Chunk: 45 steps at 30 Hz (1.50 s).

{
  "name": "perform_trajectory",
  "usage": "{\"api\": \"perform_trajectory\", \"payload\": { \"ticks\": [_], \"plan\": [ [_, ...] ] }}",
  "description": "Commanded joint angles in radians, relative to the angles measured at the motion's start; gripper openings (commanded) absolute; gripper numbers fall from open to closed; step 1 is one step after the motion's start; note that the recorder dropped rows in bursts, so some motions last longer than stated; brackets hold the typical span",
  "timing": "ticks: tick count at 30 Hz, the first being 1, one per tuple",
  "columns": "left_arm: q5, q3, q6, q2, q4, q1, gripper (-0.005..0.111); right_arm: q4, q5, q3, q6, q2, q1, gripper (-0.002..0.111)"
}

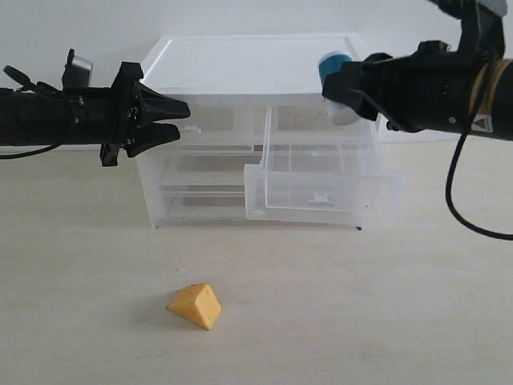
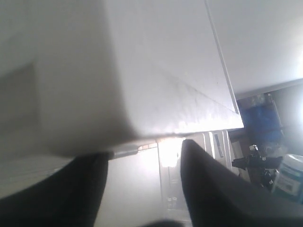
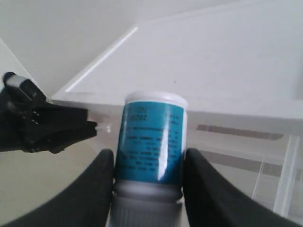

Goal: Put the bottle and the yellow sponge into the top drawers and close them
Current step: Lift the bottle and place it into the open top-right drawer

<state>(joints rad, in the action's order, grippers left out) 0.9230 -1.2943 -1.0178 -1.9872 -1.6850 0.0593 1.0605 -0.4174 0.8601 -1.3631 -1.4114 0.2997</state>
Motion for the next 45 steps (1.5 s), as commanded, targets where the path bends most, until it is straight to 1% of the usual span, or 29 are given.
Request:
{"api": "perform_trajectory", "payload": {
  "ticks": [1,3,4,5,7,9,10,11,14,16,18,20,23,25,30,34,38,40,42,45],
  "plan": [
    [-0.060,-0.016,-0.023,-0.008,-0.053,-0.003,0.046,-0.016,0.011,0.024,0.037,-0.082,0.001,0.000],
    [-0.060,-0.016,-0.023,-0.008,-0.053,-0.003,0.046,-0.013,0.006,0.029,0.040,-0.112,0.001,0.004],
    [-0.060,-0.016,-0.023,-0.008,-0.053,-0.003,0.046,-0.013,0.000,0.029,0.040,-0.122,0.001,0.008],
    [-0.060,-0.016,-0.023,-0.008,-0.051,-0.003,0.046,-0.013,-0.002,0.029,0.045,-0.128,0.001,0.014],
    [-0.060,-0.016,-0.023,-0.008,-0.051,-0.003,0.046,-0.013,-0.017,0.029,0.055,-0.133,0.001,0.032],
    [-0.060,-0.016,-0.023,-0.008,-0.049,-0.003,0.046,-0.013,-0.045,0.029,0.059,-0.133,0.001,0.054],
    [-0.060,-0.016,-0.023,-0.008,-0.046,-0.003,0.046,-0.016,-0.057,0.029,0.063,-0.130,0.001,0.061],
    [-0.060,-0.016,-0.023,-0.008,-0.045,-0.003,0.046,-0.015,-0.068,0.033,0.066,-0.123,0.001,0.064],
    [-0.060,-0.016,-0.023,-0.008,-0.042,-0.003,0.046,0.014,-0.064,0.041,0.063,-0.085,0.001,0.059],
    [-0.060,-0.016,-0.023,-0.008,-0.039,-0.003,0.046,0.022,-0.060,0.042,0.058,-0.054,0.001,0.059],
    [-0.060,-0.016,-0.023,-0.008,-0.039,-0.003,0.046,0.082,-0.056,0.040,-0.002,-0.010,0.001,0.059],
    [-0.060,-0.016,-0.023,-0.008,-0.037,-0.003,0.046,0.242,-0.090,0.040,-0.172,0.041,0.001,0.059],
    [-0.060,-0.016,-0.023,-0.008,-0.037,-0.003,0.046,0.555,-0.180,0.040,-0.466,0.105,0.001,0.059],
    [-0.060,-0.016,-0.023,-0.008,-0.037,-0.003,0.046,0.684,-0.234,0.040,-0.650,0.133,0.001,0.059],
    [-0.060,-0.016,-0.023,-0.008,-0.026,-0.003,0.046,0.684,-0.320,-0.029,-0.684,0.156,0.001,0.059],
    [-0.060,-0.016,-0.023,-0.008,-0.019,-0.003,0.046,0.684,-0.307,-0.089,-0.678,0.156,0.001,0.059],
    [-0.060,-0.016,-0.023,-0.008,-0.019,-0.003,0.046,0.684,-0.258,-0.143,-0.660,0.156,0.001,0.059],
    [-0.060,-0.016,-0.023,-0.008,-0.019,-0.003,0.046,0.684,-0.172,-0.165,-0.650,0.154,0.001,0.059],
    [-0.060,-0.016,-0.023,-0.008,-0.019,-0.003,0.046,0.684,-0.138,-0.173,-0.639,0.147,0.001,0.059],
    [-0.060,-0.016,-0.023,-0.008,-0.022,-0.003,0.046,0.680,-0.078,-0.173,-0.564,0.112,0.001,0.059]
  ]
}}
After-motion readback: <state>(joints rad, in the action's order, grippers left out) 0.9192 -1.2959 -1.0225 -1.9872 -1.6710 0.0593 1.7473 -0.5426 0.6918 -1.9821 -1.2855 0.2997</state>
